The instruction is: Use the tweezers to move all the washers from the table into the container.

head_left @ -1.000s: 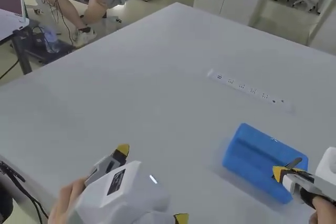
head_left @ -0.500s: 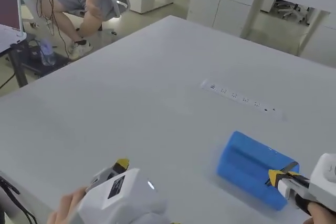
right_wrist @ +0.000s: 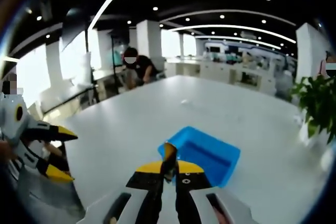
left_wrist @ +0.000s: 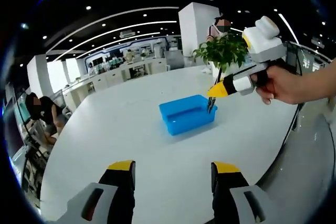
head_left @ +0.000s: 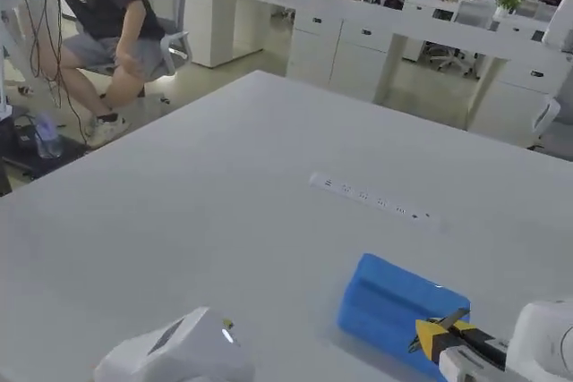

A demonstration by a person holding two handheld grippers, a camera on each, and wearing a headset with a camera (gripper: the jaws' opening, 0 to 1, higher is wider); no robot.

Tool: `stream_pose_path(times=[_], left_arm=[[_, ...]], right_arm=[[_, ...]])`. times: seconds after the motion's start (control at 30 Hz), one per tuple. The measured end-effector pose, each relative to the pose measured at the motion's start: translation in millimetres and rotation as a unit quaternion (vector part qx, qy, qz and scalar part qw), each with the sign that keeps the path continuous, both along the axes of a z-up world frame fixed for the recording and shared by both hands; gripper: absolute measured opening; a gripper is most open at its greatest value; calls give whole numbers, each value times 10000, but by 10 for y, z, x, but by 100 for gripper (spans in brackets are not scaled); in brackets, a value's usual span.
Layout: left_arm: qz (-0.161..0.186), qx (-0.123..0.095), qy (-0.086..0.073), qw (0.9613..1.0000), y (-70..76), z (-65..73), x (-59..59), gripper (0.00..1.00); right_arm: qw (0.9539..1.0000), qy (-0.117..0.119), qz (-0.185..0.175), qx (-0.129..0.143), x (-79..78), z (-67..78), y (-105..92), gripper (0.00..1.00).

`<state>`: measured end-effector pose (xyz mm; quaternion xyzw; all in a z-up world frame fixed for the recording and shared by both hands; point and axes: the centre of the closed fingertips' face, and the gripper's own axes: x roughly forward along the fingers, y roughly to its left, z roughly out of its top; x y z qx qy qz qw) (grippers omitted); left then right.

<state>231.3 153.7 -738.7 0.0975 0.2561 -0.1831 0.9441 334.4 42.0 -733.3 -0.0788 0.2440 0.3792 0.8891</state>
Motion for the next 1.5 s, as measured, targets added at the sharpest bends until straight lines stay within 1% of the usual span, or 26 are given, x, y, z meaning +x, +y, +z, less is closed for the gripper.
stream_pose_path(times=[0.07,0.1,0.13,0.17,0.2,0.27,0.33,0.4,0.43,0.53,0.6,0.7,0.77,0.83,0.87,0.9,0.93,1.0,1.07,1.13,1.23,1.33,1.37,1.4,1.43,1.5], left_arm=[[-198,-138,39,9997,-122,61,13,60],[-234,-153,22,9996,-151,91,23,58],[-267,-170,9,9995,-170,108,26,55],[-403,-245,-6,9989,-242,157,31,53],[-533,-300,-11,9981,-309,206,34,48],[-615,-322,-89,9975,-370,280,55,44],[-766,-410,-123,9961,-468,349,77,41],[-931,-486,-166,9943,-571,409,98,39],[-1047,-532,-156,9930,-639,433,99,36],[-1267,-634,-159,9898,-786,469,103,29],[-1373,-635,-117,9884,-862,451,115,26],[-1560,-578,3,9861,-951,392,122,20],[-1676,-561,-2,9843,-1010,382,122,14],[-1838,-545,41,9814,-1074,341,115,12],[-1870,-527,73,9809,-1092,315,117,12],[-2003,-469,148,9785,-1126,267,97,11],[-2045,-441,167,9777,-1143,248,93,10],[-2130,-372,148,9762,-1175,219,97,6],[-2216,-374,196,9742,-1210,195,88,4],[-2339,-360,273,9712,-1253,149,59,2],[-2510,-218,325,9672,-1293,74,16,0],[-2593,-232,331,9650,-1338,55,7,0],[-2621,-219,341,9642,-1350,43,4,0],[-2689,-156,350,9624,-1363,16,-1,0],[-2739,-89,308,9612,-1366,2,3,0],[-2939,89,178,9556,-1371,-28,5,0]], right_arm=[[9998,-37,173,-108,-103,-24,19,4],[9995,-52,255,-167,-147,-38,29,4],[9993,-58,298,-201,-165,-48,32,4],[9986,-91,412,-309,-223,-75,42,4],[9974,-158,545,-440,-298,-89,65,4],[9948,-282,760,-614,-395,-113,100,4],[9921,-347,954,-742,-493,-138,145,4],[9899,-415,1065,-842,-563,-158,179,4],[9890,-434,1119,-868,-588,-166,194,4],[9877,-402,1213,-899,-653,-205,236,4],[9873,-346,1256,-904,-703,-234,255,4],[9852,-386,1317,-1025,-766,-283,250,4],[9839,-410,1344,-1108,-801,-319,232,4],[9827,-406,1360,-1187,-826,-359,206,4],[9826,-399,1359,-1205,-830,-373,194,4],[9824,-396,1353,-1229,-839,-387,177,4],[9823,-397,1344,-1246,-840,-395,163,4],[9819,-403,1322,-1295,-847,-415,128,4],[9808,-415,1317,-1379,-862,-446,94,4],[9792,-440,1334,-1462,-876,-473,63,4],[9789,-379,1322,-1511,-896,-513,10,4],[9751,-391,1395,-1678,-911,-562,-35,4],[9740,-395,1415,-1726,-914,-577,-45,4],[9725,-389,1426,-1799,-919,-601,-66,4],[9718,-386,1431,-1836,-920,-612,-80,4],[9709,-392,1384,-1914,-910,-636,-130,4]])
